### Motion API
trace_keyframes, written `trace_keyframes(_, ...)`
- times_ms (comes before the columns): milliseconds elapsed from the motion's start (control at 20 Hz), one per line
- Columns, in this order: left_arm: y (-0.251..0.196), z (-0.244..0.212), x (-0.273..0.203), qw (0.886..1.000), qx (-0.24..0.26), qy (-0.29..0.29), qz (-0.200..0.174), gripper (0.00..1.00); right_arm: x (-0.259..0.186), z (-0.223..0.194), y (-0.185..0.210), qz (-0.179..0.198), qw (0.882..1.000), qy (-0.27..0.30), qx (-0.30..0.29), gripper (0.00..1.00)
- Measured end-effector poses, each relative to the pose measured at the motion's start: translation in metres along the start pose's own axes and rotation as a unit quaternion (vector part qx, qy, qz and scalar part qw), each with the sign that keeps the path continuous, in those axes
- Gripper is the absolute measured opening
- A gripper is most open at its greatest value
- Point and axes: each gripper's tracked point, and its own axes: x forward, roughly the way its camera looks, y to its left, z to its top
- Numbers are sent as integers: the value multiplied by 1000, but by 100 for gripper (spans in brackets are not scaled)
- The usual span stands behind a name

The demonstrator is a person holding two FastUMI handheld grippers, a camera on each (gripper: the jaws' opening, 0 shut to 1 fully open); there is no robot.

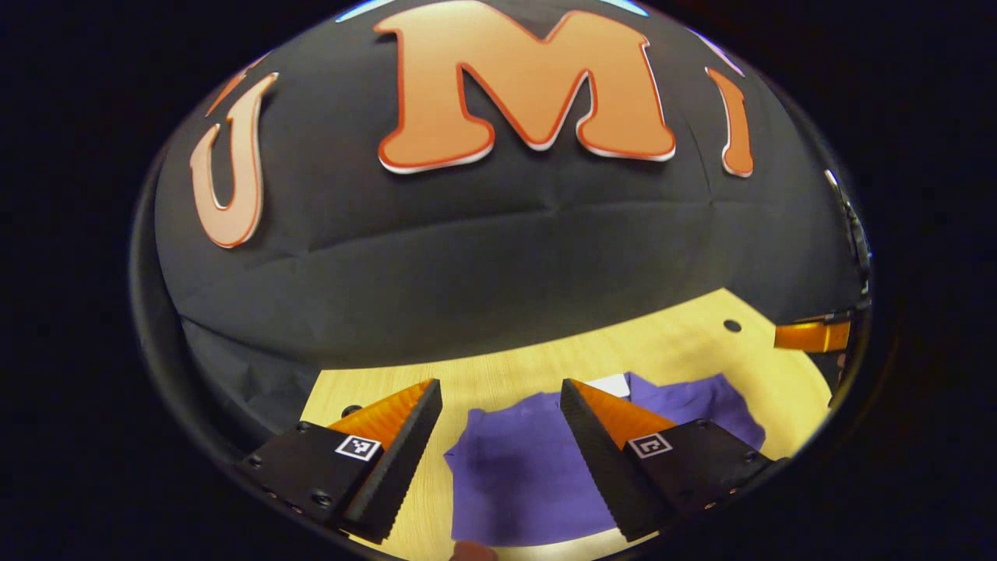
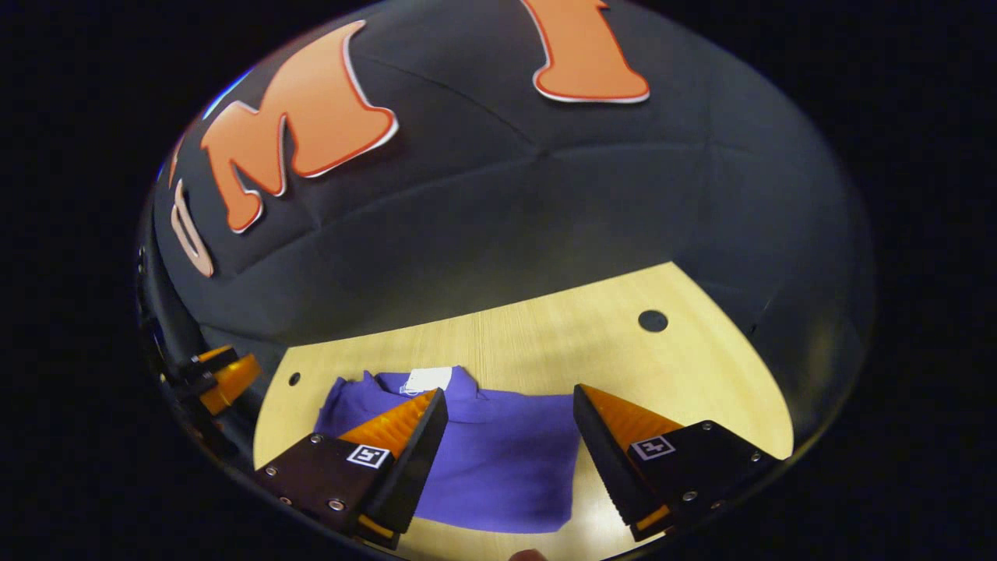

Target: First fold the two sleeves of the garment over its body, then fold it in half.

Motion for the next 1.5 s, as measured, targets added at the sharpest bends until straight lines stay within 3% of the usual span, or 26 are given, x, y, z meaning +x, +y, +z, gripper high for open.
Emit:
trace_keyframes(350,0,34,-73,994,-62,-88,12,100,-43,26,25,0,995,-85,-52,97)
trace_keyframes(650,0,55,-135,985,-86,-149,12,100,-92,35,36,-8,982,-153,-111,96)
trace_keyframes(900,-7,58,-185,979,-68,-190,-9,99,-131,30,47,-20,978,-179,-105,96)
trace_keyframes(1250,-19,34,-246,976,-63,-203,-48,99,-187,17,72,-28,971,-219,-86,95)
trace_keyframes(1500,-19,19,-281,971,-47,-228,-47,98,-217,0,92,-24,966,-234,-102,95)
